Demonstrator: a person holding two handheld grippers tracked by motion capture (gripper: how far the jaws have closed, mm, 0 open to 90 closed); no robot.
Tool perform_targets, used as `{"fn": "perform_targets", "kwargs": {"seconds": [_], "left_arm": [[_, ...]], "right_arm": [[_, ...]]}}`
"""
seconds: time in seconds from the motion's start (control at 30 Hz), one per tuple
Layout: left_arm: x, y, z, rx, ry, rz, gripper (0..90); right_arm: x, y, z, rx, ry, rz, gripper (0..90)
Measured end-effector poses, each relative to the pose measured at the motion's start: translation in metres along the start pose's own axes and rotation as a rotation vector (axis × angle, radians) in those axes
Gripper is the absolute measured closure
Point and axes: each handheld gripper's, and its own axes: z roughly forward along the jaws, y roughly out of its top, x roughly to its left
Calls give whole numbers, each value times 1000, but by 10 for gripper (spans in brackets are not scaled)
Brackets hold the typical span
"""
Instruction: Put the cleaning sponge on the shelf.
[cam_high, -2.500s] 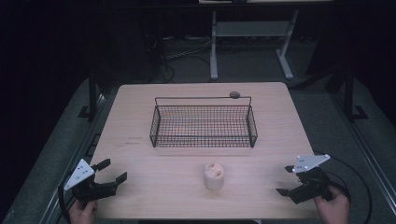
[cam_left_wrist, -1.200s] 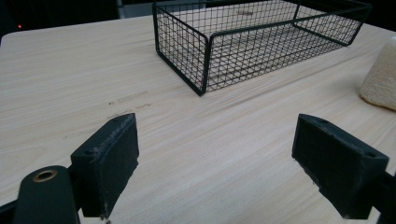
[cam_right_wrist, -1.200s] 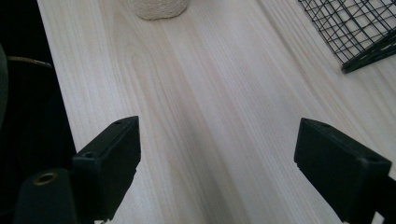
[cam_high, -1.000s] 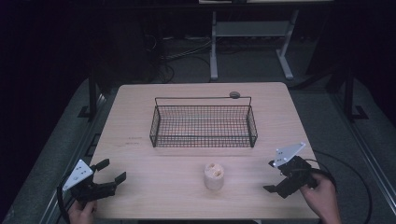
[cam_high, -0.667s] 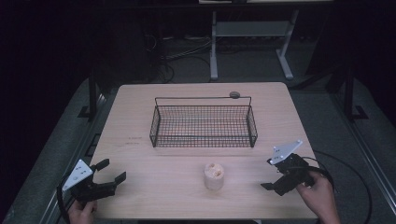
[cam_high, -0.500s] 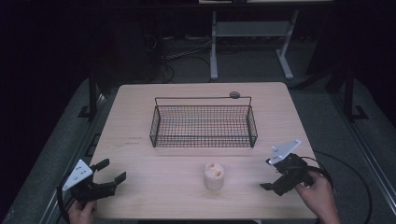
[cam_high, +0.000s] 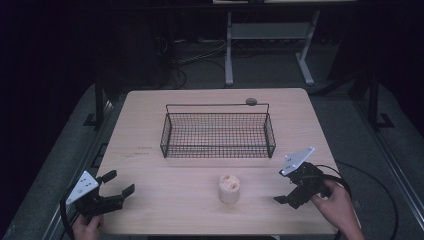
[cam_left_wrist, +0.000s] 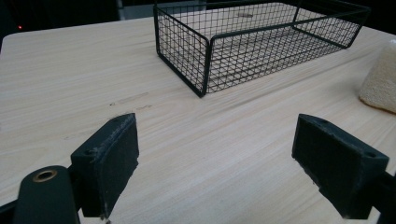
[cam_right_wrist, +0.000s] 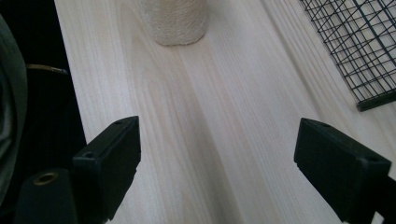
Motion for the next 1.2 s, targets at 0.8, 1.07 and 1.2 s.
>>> {"fn": "perform_targets", "kwargs": {"seconds": [0.8,1.07,1.2], "left_arm": [[1,0,-1,-6,1,-1,139],[1,0,-1,-5,2,-3,140],[1,0,-1,-6,2,-3,139]], "right_arm": [[6,27,5,35,30,-61,144],[7,36,9,57,48,-87,143],[7,39,10,60,49,-95,143]]}}
